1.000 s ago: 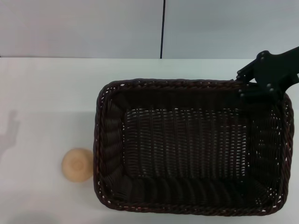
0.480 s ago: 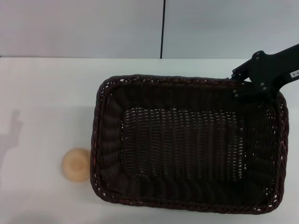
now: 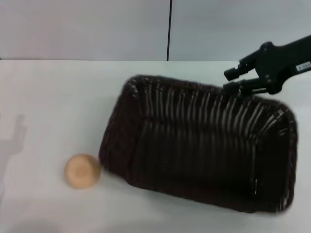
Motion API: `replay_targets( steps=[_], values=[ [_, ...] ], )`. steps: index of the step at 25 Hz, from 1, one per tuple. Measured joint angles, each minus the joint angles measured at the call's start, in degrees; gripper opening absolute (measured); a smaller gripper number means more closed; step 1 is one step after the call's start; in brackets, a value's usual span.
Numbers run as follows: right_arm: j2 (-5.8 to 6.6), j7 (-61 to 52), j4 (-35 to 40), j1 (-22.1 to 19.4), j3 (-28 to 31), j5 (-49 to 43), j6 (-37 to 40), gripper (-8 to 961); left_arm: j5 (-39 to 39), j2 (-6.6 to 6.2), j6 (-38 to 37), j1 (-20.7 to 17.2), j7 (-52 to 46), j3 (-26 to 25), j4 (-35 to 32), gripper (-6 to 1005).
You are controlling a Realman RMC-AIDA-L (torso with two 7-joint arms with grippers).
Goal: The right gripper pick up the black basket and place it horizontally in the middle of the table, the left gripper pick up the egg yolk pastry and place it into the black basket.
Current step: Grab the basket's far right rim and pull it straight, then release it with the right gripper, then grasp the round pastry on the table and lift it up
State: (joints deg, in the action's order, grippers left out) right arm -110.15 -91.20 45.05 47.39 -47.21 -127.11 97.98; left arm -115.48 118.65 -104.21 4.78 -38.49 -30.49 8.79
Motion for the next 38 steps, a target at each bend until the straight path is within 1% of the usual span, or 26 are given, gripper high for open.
replay_targets(
  steps=[5, 6, 8, 10, 11, 12, 13, 14, 15, 16, 17, 19, 20, 21, 22, 23, 24, 25, 26, 27, 29, 30, 31, 34, 36, 38],
  values=[
    [-0.35, 2.0, -0.5, 0.8, -0.1, 3.1, -2.6, 319, 0.0, 0.00, 0.1, 0.3, 0.0, 0.3, 0.0, 670],
    [-0.77, 2.6, -0.6, 0.9, 0.3, 4.5, -4.0, 319, 0.0, 0.00, 0.1, 0.3, 0.0, 0.3, 0.0, 670],
    [-1.02, 3.1, -0.6, 0.8, 0.7, 5.4, -4.9, 319, 0.0, 0.00, 0.1, 0.3, 0.0, 0.5, 0.0, 670],
    [-1.72, 4.1, -0.7, -0.6, 1.7, 8.9, -7.7, 319, -0.1, -0.11, 0.1, 0.2, -0.1, 1.3, -0.1, 670],
    [-2.55, 5.1, -0.8, -3.1, 2.9, 13.3, -10.7, 319, -0.1, -0.19, 0.1, 0.3, -0.2, 1.9, -0.4, 670],
    [-2.55, 5.1, -0.8, -3.1, 2.9, 13.3, -10.7, 319, -0.1, -0.34, 0.1, 0.5, -0.6, 2.8, -1.0, 670],
    [-3.24, 5.8, -0.9, -5.0, 3.6, 16.2, -12.3, 319, -0.1, -0.45, 0.0, 0.9, -1.3, 4.4, -2.3, 671],
    [-3.83, 6.5, -0.9, -6.6, 4.4, 19.1, -13.6, 319, -0.2, -0.57, -0.1, 1.9, -2.9, 7.3, -5.4, 671],
    [-4.51, 7.1, -1.0, -8.4, 5.3, 21.8, -14.7, 319, -0.3, -0.60, -0.2, 2.4, -3.7, 8.8, -6.9, 671],
    [-6.07, 9.5, -1.4, -12.4, 7.3, 28.8, -16.4, 319, -0.4, -0.61, -0.2, 3.0, -4.8, 10.9, -8.9, 671],
    [-6.07, 9.5, -1.4, -12.4, 7.3, 28.8, -16.4, 318, -0.4, -0.62, -0.2, 3.5, -5.8, 12.9, -10.8, 671],
    [-7.53, 13.6, -2.1, -16.8, 8.9, 36.6, -17.3, 318, -0.6, -0.68, 0.1, 4.6, -9.0, 19.4, -16.2, 671],
    [-7.89, 15.1, -2.6, -18.2, 9.3, 39.3, -17.4, 318, -0.6, -0.68, 0.2, 4.9, -9.6, 21.7, -17.8, 671],
    [-8.56, 18.7, -4.8, -21.8, 10.2, 46.7, -17.4, 318, -0.6, -0.71, 0.4, 5.0, -10.1, 24.2, -19.5, 671],
    [-8.56, 18.7, -4.8, -21.8, 10.2, 46.7, -17.4, 318, -0.6, -0.72, 0.7, 5.1, -10.6, 26.7, -20.9, 671],
    [-8.60, 19.9, -6.5, -23.0, 10.6, 50.0, -17.3, 318, -0.6, -0.76, 1.1, 5.1, -11.2, 29.1, -22.3, 671],
    [-8.38, 22.4, -10.6, -25.2, 11.8, 56.9, -17.1, 318, -0.6, -0.77, 1.8, 5.0, -11.9, 32.0, -24.1, 671],
    [-8.38, 22.4, -10.6, -25.2, 11.8, 56.9, -17.1, 318, -0.6, -0.77, 1.8, 5.0, -11.9, 32.0, -24.1, 671],
    [-8.28, 23.8, -13.5, -26.7, 13.6, 61.2, -16.7, 318, -0.6, -0.78, 2.5, 4.7, -12.3, 33.7, -25.0, 671],
    [-8.29, 24.3, -14.3, -27.3, 14.6, 62.5, -16.4, 318, -0.6, -0.80, 3.4, 4.3, -12.5, 36.2, -26.0, 671],
    [-8.36, 25.1, -15.2, -28.1, 16.3, 63.9, -16.1, 318, -0.6, -0.88, 4.0, 3.8, -12.6, 38.8, -26.7, 671],
    [-8.36, 25.1, -15.2, -28.1, 16.3, 63.9, -16.1, 318, -0.6, -0.88, 4.0, 3.8, -12.6, 38.8, -26.7, 671],
    [-8.42, 25.6, -16.2, -28.3, 18.1, 64.3, -16.1, 318, -0.6, -0.98, 4.0, 3.5, -12.6, 40.9, -27.2, 671],
    [-8.23, 25.8, -17.9, -28.1, 19.6, 64.4, -16.4, 318, -0.6, -1.02, 3.9, 3.3, -12.7, 42.6, -27.4, 672],
    [-8.03, 25.9, -19.3, -27.8, 20.9, 64.4, -16.7, 318, -0.6, -0.89, 4.8, 3.4, -12.6, 46.0, -27.4, 672],
    [-8.00, 25.9, -19.4, -27.7, 20.9, 64.4, -16.7, 319, -0.6, -0.82, 5.8, 3.5, -12.6, 47.5, -27.4, 672]
  ],
)
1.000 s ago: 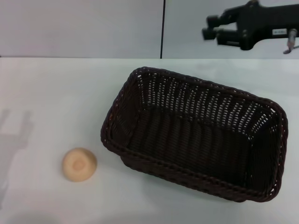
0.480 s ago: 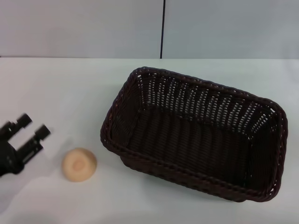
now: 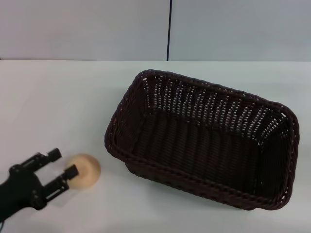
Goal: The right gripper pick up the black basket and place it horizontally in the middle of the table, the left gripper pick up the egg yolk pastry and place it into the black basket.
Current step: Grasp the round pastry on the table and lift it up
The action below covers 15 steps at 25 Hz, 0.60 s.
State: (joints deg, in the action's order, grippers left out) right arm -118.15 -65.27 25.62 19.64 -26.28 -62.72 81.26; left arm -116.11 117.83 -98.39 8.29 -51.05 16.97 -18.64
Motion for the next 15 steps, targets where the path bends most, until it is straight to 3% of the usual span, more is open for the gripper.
replay_targets(
  steps=[6, 15],
  values=[
    [0.00, 0.0, -0.2, 0.7, -0.2, -0.3, -0.1, 319, 0.0, 0.31, 4.9, 0.4, 1.2, 1.8, 0.8, 671],
    [-0.38, 0.6, -0.3, 1.4, -0.1, -0.3, -0.1, 318, 0.4, 0.46, 5.8, 1.1, 2.1, 1.6, 1.3, 650]
  ],
)
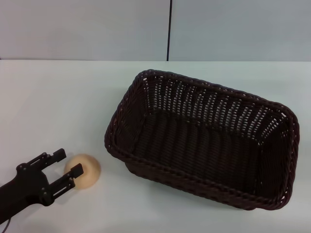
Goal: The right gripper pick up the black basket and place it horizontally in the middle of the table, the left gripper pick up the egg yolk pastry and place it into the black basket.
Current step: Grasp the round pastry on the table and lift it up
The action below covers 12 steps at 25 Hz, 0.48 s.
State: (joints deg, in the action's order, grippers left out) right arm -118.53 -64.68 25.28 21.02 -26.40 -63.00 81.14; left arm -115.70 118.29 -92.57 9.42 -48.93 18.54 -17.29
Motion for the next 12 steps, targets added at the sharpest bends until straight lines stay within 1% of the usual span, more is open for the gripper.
replay_targets(
  steps=[12],
  values=[
    [-0.09, 1.1, -1.1, 0.3, 0.2, 0.3, 0.4, 318, -0.2, 0.03, 2.9, 1.6, 0.8, 0.1, 1.5, 604]
  ],
)
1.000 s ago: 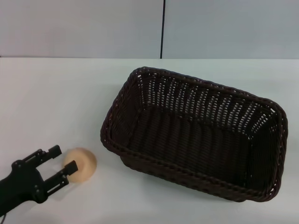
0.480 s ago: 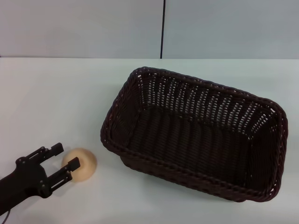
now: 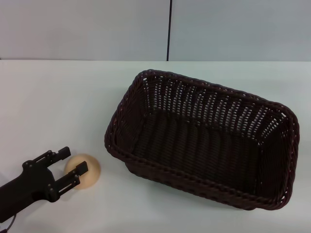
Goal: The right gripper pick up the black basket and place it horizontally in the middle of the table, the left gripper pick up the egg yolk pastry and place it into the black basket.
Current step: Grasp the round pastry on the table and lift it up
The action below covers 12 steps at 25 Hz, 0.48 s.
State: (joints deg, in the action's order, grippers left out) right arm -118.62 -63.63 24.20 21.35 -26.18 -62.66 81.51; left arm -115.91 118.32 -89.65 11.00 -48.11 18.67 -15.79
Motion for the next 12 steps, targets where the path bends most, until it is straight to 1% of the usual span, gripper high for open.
replay_targets(
  steps=[12],
  values=[
    [-0.03, 0.0, -0.4, 0.0, 0.8, 0.1, -0.2, 319, -0.1, 0.06, 0.5, 0.0, 0.0, -0.1, 0.1, 558]
  ],
)
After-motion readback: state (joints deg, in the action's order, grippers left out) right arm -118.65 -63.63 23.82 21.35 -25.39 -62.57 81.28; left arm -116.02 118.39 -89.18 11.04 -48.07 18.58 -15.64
